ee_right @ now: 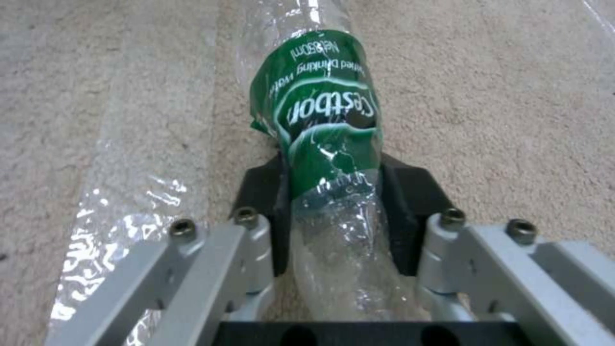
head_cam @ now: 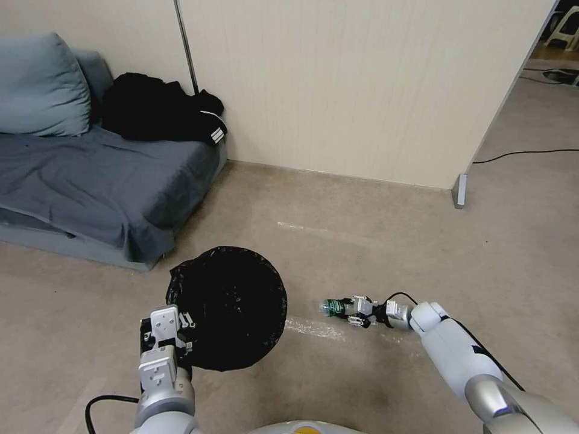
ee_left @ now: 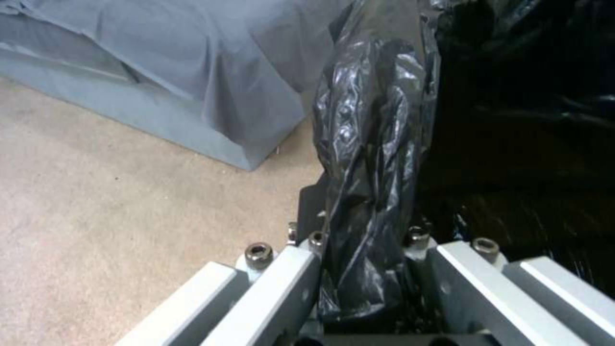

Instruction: Pick up the trash bin, then pick up the garbage from the floor and place it into the trash bin.

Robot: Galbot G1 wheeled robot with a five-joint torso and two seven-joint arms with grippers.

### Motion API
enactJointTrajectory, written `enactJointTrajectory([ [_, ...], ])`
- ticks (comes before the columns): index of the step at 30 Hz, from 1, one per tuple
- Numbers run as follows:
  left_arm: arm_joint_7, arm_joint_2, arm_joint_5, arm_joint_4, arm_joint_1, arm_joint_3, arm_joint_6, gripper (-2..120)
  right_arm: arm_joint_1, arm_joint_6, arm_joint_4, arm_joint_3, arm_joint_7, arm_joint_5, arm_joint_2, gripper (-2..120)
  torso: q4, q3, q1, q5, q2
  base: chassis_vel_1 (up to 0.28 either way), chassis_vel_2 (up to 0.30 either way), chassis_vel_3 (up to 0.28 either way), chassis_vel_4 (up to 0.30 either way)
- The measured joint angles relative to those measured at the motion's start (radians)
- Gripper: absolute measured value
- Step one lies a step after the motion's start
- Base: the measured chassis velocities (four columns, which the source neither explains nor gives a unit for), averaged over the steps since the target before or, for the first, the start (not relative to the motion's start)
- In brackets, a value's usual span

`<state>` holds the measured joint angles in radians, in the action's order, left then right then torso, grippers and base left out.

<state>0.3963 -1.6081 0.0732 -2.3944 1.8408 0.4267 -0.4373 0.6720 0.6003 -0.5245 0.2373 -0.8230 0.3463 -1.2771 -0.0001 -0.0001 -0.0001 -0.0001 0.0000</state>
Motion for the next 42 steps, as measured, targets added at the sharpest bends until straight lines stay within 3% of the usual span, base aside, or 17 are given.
enactJointTrajectory([
  [5,0.000,0.000,-0.005,0.003,-0.001,0.001,-0.001,1,0.018,-0.005,-0.028,-0.009,0.012,-0.069,0.000,21,0.0001,0.000,0.000,0.0006,0.000,0.000,0.000,0.000,0.000],
  [11,0.000,0.000,-0.012,0.003,-0.003,0.004,-0.006,1,0.097,0.016,-0.216,-0.015,0.040,-0.367,0.018,21,0.0004,0.000,0.000,0.0005,0.000,0.000,0.000,0.000,0.000],
  [12,0.000,0.000,-0.012,0.003,-0.003,0.004,-0.006,1,0.097,0.016,-0.216,-0.015,0.040,-0.367,0.018,21,0.0004,0.000,0.000,0.0005,0.000,0.000,0.000,0.000,0.000],
  [16,0.000,0.000,-0.027,0.014,-0.010,0.006,-0.009,1,0.227,-0.012,-0.502,-0.019,0.084,-0.512,0.058,20,-0.0002,0.000,0.000,0.0001,0.000,0.000,0.000,0.000,0.000],
  [17,0.000,0.000,-0.027,0.014,-0.010,0.006,-0.009,1,0.227,-0.012,-0.502,-0.019,0.084,-0.512,0.058,20,-0.0002,0.000,0.000,0.0001,0.000,0.000,0.000,0.000,0.000],
  [20,0.000,0.000,-0.035,0.020,-0.011,0.004,-0.014,1,0.329,-0.071,-0.796,-0.026,0.128,-0.615,0.087,19,0.0001,0.000,0.000,-0.0004,0.000,0.000,0.000,0.000,0.000],
  [21,0.000,0.000,-0.035,0.020,-0.011,0.004,-0.014,1,0.329,-0.071,-0.796,-0.026,0.128,-0.615,0.087,19,0.0001,0.000,0.000,-0.0004,0.000,0.000,0.000,0.000,0.000],
  [24,0.000,0.001,-0.036,0.028,-0.013,-0.001,-0.021,1,0.396,-0.113,-1.017,-0.066,0.186,-0.692,0.117,19,0.0002,0.000,0.000,-0.0001,0.000,0.000,0.000,0.000,0.000],
  [25,0.000,0.001,-0.036,0.028,-0.013,-0.001,-0.021,1,0.396,-0.113,-1.017,-0.066,0.186,-0.692,0.117,19,0.0002,0.000,0.000,-0.0001,0.000,0.000,0.000,0.000,0.000],
  [28,0.000,0.004,-0.036,0.033,-0.010,-0.004,-0.022,1,0.447,-0.151,-1.188,-0.122,0.239,-0.763,0.148,19,0.0001,0.000,0.000,-0.0001,0.000,0.000,0.000,0.000,0.000],
  [32,-0.001,0.008,-0.034,0.034,-0.004,-0.007,-0.021,1,0.488,-0.189,-1.308,-0.187,0.295,-0.805,0.166,18,0.0001,0.000,0.000,0.0000,0.000,0.000,0.000,0.000,0.000],
  [34,-0.001,0.008,-0.034,0.034,-0.004,-0.007,-0.021,1,0.488,-0.189,-1.308,-0.187,0.295,-0.805,0.166,18,0.0001,0.000,0.000,0.0000,0.000,0.000,0.000,0.000,0.000],
  [35,-0.001,0.009,-0.032,0.034,-0.001,-0.012,-0.021,1,0.503,-0.204,-1.350,-0.235,0.335,-0.807,0.167,18,0.0002,0.000,0.000,0.0000,0.000,0.000,0.000,0.000,0.000],
  [42,-0.002,0.001,-0.017,0.027,0.009,-0.030,-0.019,1,0.511,-0.220,-1.359,-0.356,0.377,-0.747,0.144,18,0.0002,0.000,0.000,0.0001,0.000,0.000,0.000,0.000,0.000],
])
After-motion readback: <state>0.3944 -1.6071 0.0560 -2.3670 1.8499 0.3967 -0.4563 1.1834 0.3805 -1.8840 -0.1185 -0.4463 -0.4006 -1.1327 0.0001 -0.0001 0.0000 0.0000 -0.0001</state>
